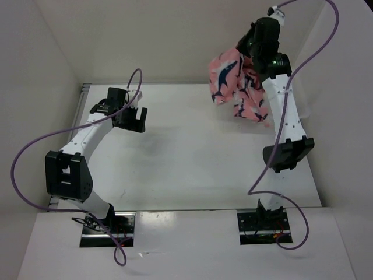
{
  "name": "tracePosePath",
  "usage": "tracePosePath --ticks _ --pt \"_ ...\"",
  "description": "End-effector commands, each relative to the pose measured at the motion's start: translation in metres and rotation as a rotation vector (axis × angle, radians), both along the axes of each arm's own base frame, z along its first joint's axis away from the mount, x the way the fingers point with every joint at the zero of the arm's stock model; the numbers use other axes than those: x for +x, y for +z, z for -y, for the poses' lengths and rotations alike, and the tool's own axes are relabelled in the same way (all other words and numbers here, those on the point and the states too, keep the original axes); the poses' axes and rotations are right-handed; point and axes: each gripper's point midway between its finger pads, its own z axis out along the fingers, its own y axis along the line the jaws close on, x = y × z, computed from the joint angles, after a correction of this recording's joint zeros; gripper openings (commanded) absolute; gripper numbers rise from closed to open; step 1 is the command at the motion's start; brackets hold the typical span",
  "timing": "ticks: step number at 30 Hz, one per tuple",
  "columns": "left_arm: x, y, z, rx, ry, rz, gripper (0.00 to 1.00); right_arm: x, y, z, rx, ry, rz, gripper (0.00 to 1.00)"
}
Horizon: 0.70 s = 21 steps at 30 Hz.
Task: Fold and stack the shorts
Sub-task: Grab the shorts from the pile, then move the shorts to the center of the board
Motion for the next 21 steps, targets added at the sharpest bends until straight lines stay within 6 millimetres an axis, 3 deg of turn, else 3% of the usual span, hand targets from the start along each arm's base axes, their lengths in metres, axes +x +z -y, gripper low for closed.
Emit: tracePosePath --ticks 1,2,4,6,7,11,12,14,15,17,19,21 --pt "0.014 0.046 -0.004 -0.037 0.006 0.116 0.99 -0.063 0.129 -0.031 0.003 0.076 0.294 0.0" --pt "0.017 0.05 -0.007 -0.045 0.012 0.126 0.99 -0.081 0.15 -0.054 -0.003 0.125 0.343 0.0" --pt "0.022 0.069 -0.017 -0.067 0.029 0.165 0.99 -0.111 0.188 -0.067 0.017 0.157 0.434 0.0" --pt "0.025 0.087 -0.032 -0.075 0.062 0.21 0.99 -0.137 0.209 -0.088 0.062 0.232 0.484 0.0" --pt "0.028 0.095 -0.038 -0.074 0.077 0.231 0.99 -0.14 0.209 -0.095 0.079 0.258 0.484 0.0" --pt "0.026 0.13 -0.067 -0.057 0.148 0.322 0.99 -0.144 0.183 -0.133 0.133 0.352 0.397 0.0" --pt "0.025 0.138 -0.073 -0.048 0.164 0.344 0.99 -0.133 0.16 -0.141 0.12 0.368 0.347 0.0" --pt "0.025 0.144 -0.081 -0.037 0.187 0.354 0.99 -0.135 0.152 -0.158 0.152 0.407 0.331 0.0" --pt "0.025 0.154 -0.082 -0.03 0.193 0.377 0.99 -0.131 0.137 -0.167 0.157 0.418 0.296 0.0" --pt "0.023 0.152 -0.082 -0.03 0.193 0.368 0.99 -0.135 0.129 -0.187 0.161 0.457 0.287 0.0" --pt "0.024 0.157 -0.082 -0.03 0.193 0.379 0.99 -0.125 0.107 -0.208 0.15 0.46 0.247 0.0" --pt "0.024 0.157 -0.082 -0.03 0.193 0.379 0.99 -0.13 0.093 -0.234 0.134 0.502 0.216 0.0"
